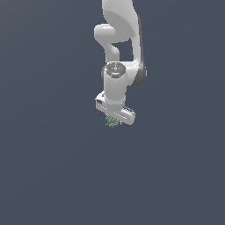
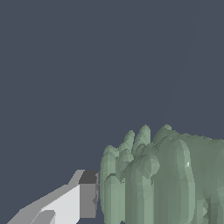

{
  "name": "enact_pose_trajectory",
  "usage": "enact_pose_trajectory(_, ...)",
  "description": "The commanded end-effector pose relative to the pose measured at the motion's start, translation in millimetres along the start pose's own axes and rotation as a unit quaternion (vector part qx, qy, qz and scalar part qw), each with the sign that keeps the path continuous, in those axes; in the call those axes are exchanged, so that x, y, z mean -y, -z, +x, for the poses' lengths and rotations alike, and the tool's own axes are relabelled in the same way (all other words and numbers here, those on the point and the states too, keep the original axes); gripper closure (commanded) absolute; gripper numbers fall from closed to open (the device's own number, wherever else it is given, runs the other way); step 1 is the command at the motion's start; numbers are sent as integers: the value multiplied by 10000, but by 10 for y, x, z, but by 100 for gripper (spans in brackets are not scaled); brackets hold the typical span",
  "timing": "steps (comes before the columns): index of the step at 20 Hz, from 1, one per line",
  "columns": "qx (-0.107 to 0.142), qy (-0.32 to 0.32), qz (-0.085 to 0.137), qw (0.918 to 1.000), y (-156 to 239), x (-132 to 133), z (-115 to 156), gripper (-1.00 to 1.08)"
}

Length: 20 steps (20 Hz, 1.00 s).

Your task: Pick up the object and move it to a goal position.

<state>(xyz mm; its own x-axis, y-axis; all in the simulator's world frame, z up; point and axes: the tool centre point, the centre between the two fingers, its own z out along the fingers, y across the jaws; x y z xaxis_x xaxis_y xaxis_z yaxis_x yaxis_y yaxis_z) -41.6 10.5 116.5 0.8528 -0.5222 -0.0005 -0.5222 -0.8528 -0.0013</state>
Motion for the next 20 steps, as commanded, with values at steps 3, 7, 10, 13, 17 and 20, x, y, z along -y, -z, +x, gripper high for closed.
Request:
enact_pose_trajectory(3,1,-3,3,10000,337,-371,156,108)
enact_pose_trajectory(7,1,-4,0,10000,579,-631,282,108)
enact_pose_trajectory(10,0,-4,-2,10000,707,-766,350,108)
enact_pose_trajectory(13,-1,-4,-4,10000,779,-841,390,108)
enact_pose_trajectory(17,-2,-3,-6,10000,790,-848,405,108)
enact_pose_trajectory(20,-2,-3,-6,10000,766,-822,399,108)
